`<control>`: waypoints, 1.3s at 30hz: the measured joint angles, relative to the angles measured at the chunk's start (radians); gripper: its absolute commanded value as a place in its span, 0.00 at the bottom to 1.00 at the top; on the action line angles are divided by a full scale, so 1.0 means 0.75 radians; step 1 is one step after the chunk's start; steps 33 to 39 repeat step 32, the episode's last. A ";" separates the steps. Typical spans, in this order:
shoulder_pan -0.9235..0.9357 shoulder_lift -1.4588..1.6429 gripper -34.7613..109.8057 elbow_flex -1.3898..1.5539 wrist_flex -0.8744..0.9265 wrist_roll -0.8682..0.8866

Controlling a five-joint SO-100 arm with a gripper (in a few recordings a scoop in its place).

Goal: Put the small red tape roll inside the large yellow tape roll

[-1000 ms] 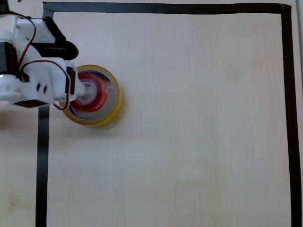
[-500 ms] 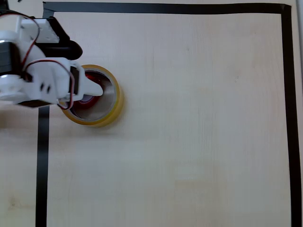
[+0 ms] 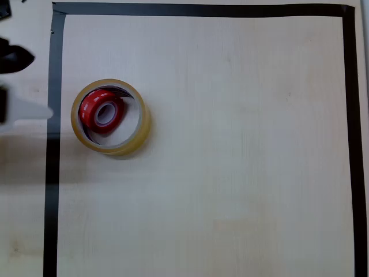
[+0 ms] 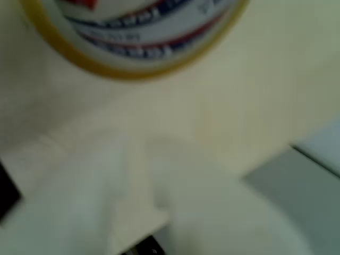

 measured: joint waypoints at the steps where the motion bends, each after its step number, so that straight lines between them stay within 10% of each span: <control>1: 0.020 0.088 0.24 0.027 -0.014 0.000; 16: 0.000 0.681 0.24 0.935 -0.297 -0.243; 39: 0.178 0.726 0.24 0.957 -0.262 -0.278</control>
